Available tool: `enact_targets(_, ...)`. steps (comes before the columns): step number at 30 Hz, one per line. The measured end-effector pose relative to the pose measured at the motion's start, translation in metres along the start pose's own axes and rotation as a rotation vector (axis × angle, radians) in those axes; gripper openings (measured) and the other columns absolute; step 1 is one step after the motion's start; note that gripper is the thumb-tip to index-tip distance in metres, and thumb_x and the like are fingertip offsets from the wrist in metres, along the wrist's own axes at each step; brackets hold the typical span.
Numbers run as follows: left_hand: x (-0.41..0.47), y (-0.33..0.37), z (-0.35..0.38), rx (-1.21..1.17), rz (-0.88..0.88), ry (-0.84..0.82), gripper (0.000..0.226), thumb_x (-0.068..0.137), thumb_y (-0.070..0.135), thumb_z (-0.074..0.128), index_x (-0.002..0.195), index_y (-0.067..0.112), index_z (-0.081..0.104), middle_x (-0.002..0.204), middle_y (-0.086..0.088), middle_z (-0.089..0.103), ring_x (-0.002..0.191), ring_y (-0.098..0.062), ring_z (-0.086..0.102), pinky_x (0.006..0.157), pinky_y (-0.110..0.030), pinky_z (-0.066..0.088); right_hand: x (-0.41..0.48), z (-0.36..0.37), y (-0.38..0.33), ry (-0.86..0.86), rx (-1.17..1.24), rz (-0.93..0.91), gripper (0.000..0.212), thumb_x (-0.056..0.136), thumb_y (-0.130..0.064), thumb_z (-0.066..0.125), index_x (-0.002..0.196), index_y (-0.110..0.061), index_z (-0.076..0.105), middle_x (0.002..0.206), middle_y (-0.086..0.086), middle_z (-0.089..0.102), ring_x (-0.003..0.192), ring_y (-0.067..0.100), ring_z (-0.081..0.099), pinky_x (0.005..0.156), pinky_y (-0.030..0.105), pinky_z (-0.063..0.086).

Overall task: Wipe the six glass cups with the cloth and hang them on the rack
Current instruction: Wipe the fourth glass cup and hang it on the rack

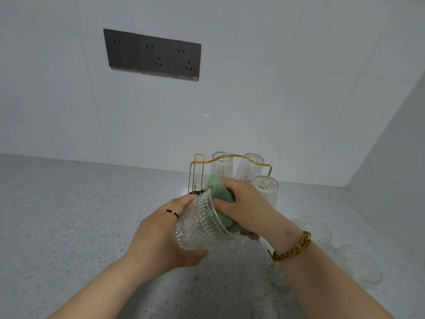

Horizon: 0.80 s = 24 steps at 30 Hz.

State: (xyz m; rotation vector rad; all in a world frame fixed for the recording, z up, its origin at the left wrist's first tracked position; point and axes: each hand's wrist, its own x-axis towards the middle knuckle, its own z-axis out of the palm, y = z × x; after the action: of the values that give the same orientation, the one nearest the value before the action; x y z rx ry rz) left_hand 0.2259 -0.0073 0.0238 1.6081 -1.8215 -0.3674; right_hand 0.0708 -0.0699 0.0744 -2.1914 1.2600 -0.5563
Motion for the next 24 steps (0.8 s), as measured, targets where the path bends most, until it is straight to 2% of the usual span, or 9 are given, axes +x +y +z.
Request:
enact_targets(3, 0.000, -0.006, 0.008, 0.040, 0.104, 0.191, 0.077, 0.048, 0.054, 0.068, 0.120, 0.043, 0.040, 0.098, 0.041, 0.040, 0.092, 0.003, 0.047, 0.077, -0.014, 0.036, -0.002, 0.005, 0.004, -0.097, 0.181, 0.188, 0.019, 0.089, -0.029, 0.050, 0.087, -0.013, 0.060, 0.082, 0.002, 0.061, 0.075, 0.015, 0.056, 0.067, 0.023, 0.045)
enact_targets(5, 0.001, -0.008, 0.012, 0.116, 0.216, 0.342, 0.073, 0.050, 0.058, 0.057, 0.116, 0.028, 0.045, 0.104, 0.024, 0.050, 0.095, -0.006, 0.047, 0.072, -0.024, 0.042, -0.005, 0.008, 0.006, -0.182, 0.404, 0.319, 0.015, 0.089, -0.026, 0.051, 0.086, -0.016, 0.062, 0.084, 0.002, 0.064, 0.080, 0.017, 0.060, 0.074, 0.028, 0.050)
enact_targets(7, 0.002, -0.011, 0.015, 0.128, 0.246, 0.382, 0.071, 0.053, 0.058, 0.054, 0.114, 0.023, 0.043, 0.109, 0.013, 0.045, 0.096, -0.010, 0.045, 0.072, -0.023, 0.041, -0.005, 0.010, 0.010, -0.165, 0.431, 0.281, 0.011, 0.089, -0.020, 0.052, 0.087, -0.017, 0.062, 0.086, 0.001, 0.065, 0.085, 0.018, 0.061, 0.077, 0.027, 0.051)
enact_targets(9, 0.005, -0.016, 0.017, 0.063, 0.251, 0.325, 0.071, 0.051, 0.058, 0.057, 0.116, 0.036, 0.039, 0.114, 0.020, 0.043, 0.100, -0.005, 0.043, 0.082, -0.013, 0.034, -0.006, 0.011, 0.010, -0.081, 0.348, 0.200, 0.011, 0.090, -0.017, 0.051, 0.094, -0.014, 0.061, 0.089, 0.000, 0.063, 0.087, 0.017, 0.059, 0.074, 0.020, 0.048)
enact_targets(12, 0.008, -0.018, 0.006, -0.236, 0.101, 0.033, 0.083, 0.038, 0.054, 0.071, 0.111, 0.066, 0.032, 0.115, 0.050, 0.034, 0.105, 0.022, 0.038, 0.081, 0.005, 0.031, -0.008, 0.007, 0.008, 0.041, 0.055, 0.013, 0.019, 0.091, -0.021, 0.049, 0.107, -0.013, 0.055, 0.091, -0.004, 0.057, 0.085, 0.014, 0.054, 0.067, 0.015, 0.042)
enact_targets(14, 0.007, -0.023, -0.004, -0.391, 0.014, -0.178, 0.082, 0.034, 0.042, 0.078, 0.105, 0.063, 0.041, 0.114, 0.043, 0.043, 0.105, 0.026, 0.040, 0.078, 0.007, 0.034, -0.012, 0.002, 0.006, 0.038, -0.118, -0.162, 0.020, 0.091, -0.022, 0.048, 0.109, -0.014, 0.053, 0.078, -0.010, 0.051, 0.070, 0.008, 0.049, 0.058, 0.011, 0.035)
enact_targets(17, 0.007, -0.037, -0.011, -0.784, -0.073, -0.460, 0.091, 0.030, 0.040, 0.082, 0.115, 0.041, 0.048, 0.122, 0.017, 0.057, 0.112, -0.001, 0.055, 0.085, -0.010, 0.046, -0.015, -0.001, 0.002, 0.026, -0.210, -0.322, 0.016, 0.091, -0.019, 0.048, 0.106, -0.013, 0.053, 0.063, -0.022, 0.037, 0.055, -0.005, 0.038, 0.051, 0.010, 0.033)
enact_targets(20, 0.003, -0.047, -0.003, -1.021, -0.172, -0.473, 0.105, 0.024, 0.057, 0.087, 0.115, 0.015, 0.056, 0.107, -0.001, 0.070, 0.097, -0.017, 0.066, 0.079, -0.024, 0.052, -0.015, 0.007, 0.003, 0.041, -0.190, -0.325, 0.019, 0.091, -0.018, 0.049, 0.109, -0.014, 0.054, 0.066, -0.023, 0.040, 0.057, -0.005, 0.040, 0.055, 0.008, 0.035)
enact_targets(24, 0.001, -0.029, 0.005, -0.903, -0.160, -0.243, 0.081, 0.027, 0.052, 0.085, 0.098, 0.023, 0.060, 0.084, 0.007, 0.073, 0.081, -0.007, 0.067, 0.069, -0.013, 0.051, -0.011, 0.012, 0.010, 0.076, 0.127, -0.091, 0.014, 0.090, -0.017, 0.050, 0.102, -0.018, 0.056, 0.087, -0.009, 0.059, 0.079, 0.009, 0.054, 0.069, 0.017, 0.045)
